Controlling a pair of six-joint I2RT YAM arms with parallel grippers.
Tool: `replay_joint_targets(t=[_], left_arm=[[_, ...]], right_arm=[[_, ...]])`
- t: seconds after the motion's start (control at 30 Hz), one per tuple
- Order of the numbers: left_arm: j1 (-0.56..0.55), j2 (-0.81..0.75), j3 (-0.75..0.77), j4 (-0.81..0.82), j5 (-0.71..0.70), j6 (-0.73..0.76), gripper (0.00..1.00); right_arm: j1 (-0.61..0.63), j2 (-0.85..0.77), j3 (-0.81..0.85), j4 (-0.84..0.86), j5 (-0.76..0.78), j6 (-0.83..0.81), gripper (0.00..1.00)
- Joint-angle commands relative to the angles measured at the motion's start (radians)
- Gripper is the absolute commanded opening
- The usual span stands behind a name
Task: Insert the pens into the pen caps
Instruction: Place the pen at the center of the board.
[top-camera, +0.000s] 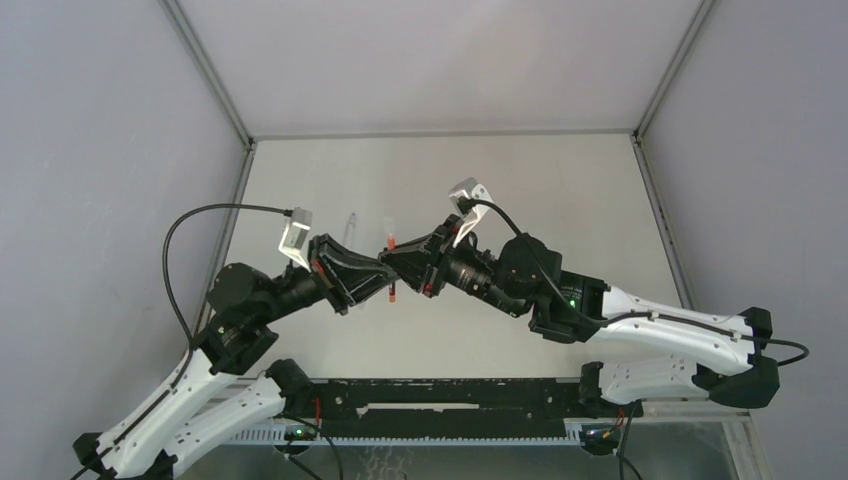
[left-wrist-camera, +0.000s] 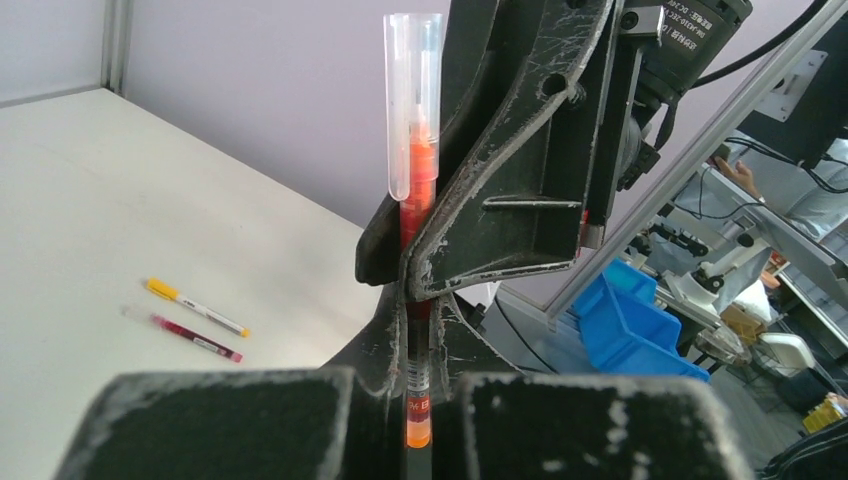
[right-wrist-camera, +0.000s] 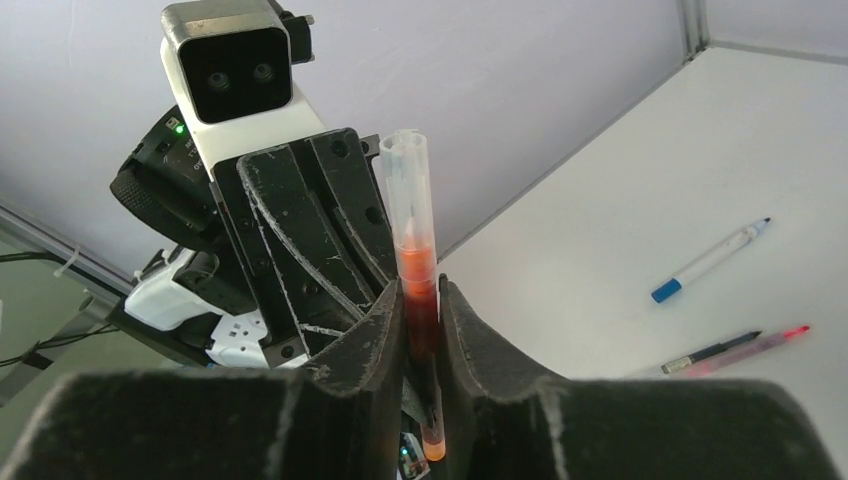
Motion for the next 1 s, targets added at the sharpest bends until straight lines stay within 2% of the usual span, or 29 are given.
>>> replay_joint_targets(t=[0.0, 0.17, 0.3, 0.43, 0.57, 0.7, 0.77, 0.87, 0.97], left_arm=[[0.000, -0.010, 0.007, 0.026, 0.009, -0.013, 0.01], [-0.001, -0.013, 0.006, 0.004, -0.019, -0.007, 0.16], [-0.001, -0.014, 0.001, -0.019, -0.038, -0.002, 0.42], [-0.001, -0.018, -0.013, -0.047, -0.057, 0.000, 0.59], [0.000, -0.034, -0.030, -0.158, -0.139, 0.017, 0.69], [0.001, -0.030, -0.028, -0.373, -0.376, 0.025, 0.73], [0.001, -0.021, -0.035, -0.450, -0.468, 0.015, 0.75], [0.001, -0.019, -0.054, -0.495, -0.543, -0.001, 0.82], [0.002, -0.010, -0.054, -0.532, -0.586, -0.012, 0.86]], right_arm=[[-0.004, -0.003, 0.017, 0.027, -0.018, 0.020, 0.23], [-0.005, -0.014, 0.015, 0.012, 0.005, 0.026, 0.00], [-0.011, -0.045, 0.016, -0.036, 0.046, 0.028, 0.00], [-0.052, -0.095, 0.015, -0.113, 0.080, 0.031, 0.00], [-0.153, -0.134, 0.015, -0.313, 0.103, 0.072, 0.00], [-0.293, -0.094, 0.015, -0.641, 0.105, 0.132, 0.00], [-0.335, -0.034, 0.015, -0.753, 0.114, 0.125, 0.00], [-0.371, 0.060, 0.009, -0.836, 0.124, 0.095, 0.00], [-0.413, 0.132, -0.029, -0.822, 0.106, 0.073, 0.00]])
